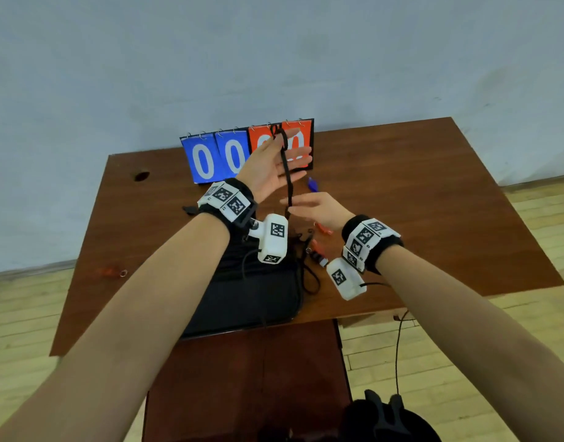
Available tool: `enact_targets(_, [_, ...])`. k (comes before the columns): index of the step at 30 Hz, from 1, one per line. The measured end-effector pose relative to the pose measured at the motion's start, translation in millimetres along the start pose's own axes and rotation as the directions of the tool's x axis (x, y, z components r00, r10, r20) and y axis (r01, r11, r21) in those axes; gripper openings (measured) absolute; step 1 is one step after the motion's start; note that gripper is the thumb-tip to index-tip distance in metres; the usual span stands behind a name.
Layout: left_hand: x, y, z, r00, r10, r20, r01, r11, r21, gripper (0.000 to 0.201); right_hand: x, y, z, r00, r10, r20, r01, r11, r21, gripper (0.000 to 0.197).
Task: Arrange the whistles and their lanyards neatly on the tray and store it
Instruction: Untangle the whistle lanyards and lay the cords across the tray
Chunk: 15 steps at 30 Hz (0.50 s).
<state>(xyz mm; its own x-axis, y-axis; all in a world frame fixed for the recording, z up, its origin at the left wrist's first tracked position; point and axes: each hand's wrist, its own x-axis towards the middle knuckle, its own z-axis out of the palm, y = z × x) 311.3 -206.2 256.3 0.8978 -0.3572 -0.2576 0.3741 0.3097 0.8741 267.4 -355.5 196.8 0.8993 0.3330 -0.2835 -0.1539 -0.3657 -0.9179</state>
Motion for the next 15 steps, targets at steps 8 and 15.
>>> enact_targets(8, [-46.6,-3.5,-63.0,0.983,-0.146,-0.115,0.174,0.943,0.284,0.048,-13.1,-27.2,49.1,0.995,-0.004,-0.095,0.023,0.980,0.197,0.016])
enact_targets(15, [-90.1,-34.9,-94.3,0.960,-0.276,-0.040,0.260,0.835,0.484,0.050,-11.0,-62.1,74.9,0.994,0.007,-0.110,0.036,0.925,0.378,0.023])
